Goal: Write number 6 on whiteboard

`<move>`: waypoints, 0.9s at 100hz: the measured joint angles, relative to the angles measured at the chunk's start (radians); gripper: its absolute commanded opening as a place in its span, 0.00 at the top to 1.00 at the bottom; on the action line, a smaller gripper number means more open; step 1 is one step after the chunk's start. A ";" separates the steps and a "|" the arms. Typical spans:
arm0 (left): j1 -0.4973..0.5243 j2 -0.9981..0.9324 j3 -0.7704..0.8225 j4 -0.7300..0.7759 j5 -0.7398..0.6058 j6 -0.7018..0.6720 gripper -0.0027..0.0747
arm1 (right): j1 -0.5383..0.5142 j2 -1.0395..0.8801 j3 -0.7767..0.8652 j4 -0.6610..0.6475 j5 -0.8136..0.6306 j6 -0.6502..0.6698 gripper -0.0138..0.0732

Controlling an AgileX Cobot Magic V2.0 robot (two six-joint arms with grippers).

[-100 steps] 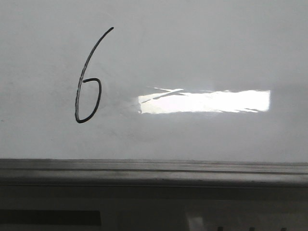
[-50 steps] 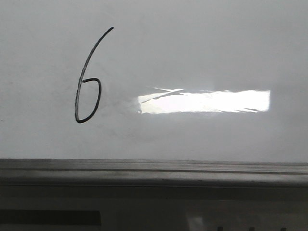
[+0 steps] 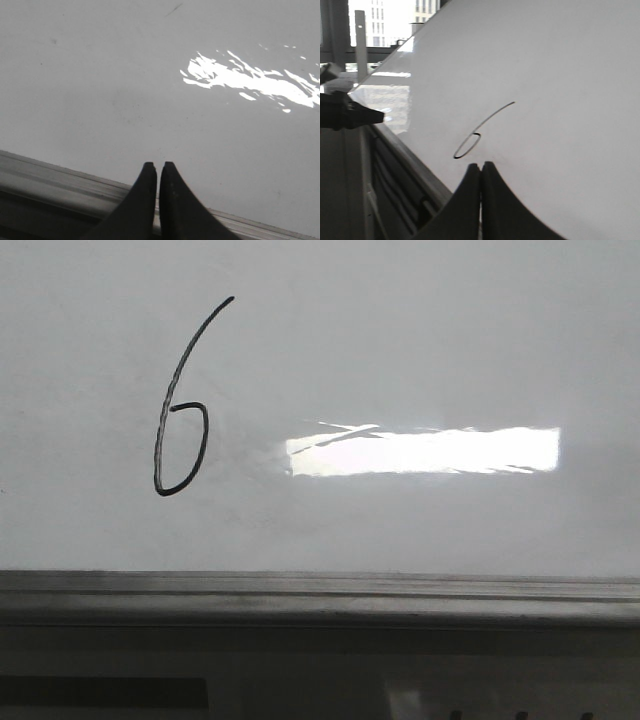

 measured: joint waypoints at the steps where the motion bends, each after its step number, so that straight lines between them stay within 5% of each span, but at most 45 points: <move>1: 0.000 0.000 0.000 0.000 0.000 0.000 0.99 | -0.007 0.000 0.015 0.000 -0.010 0.000 0.92; 34: 0.000 0.000 0.000 0.000 0.002 0.000 0.99 | -0.486 0.000 0.055 -0.002 -0.061 0.024 0.92; 62: 0.000 0.000 0.000 0.000 0.002 0.000 0.99 | -0.925 0.000 0.055 -0.002 0.115 0.067 0.92; 90: 0.000 0.000 0.000 0.000 0.002 0.000 0.99 | -1.001 0.000 0.055 -0.002 0.340 0.073 0.92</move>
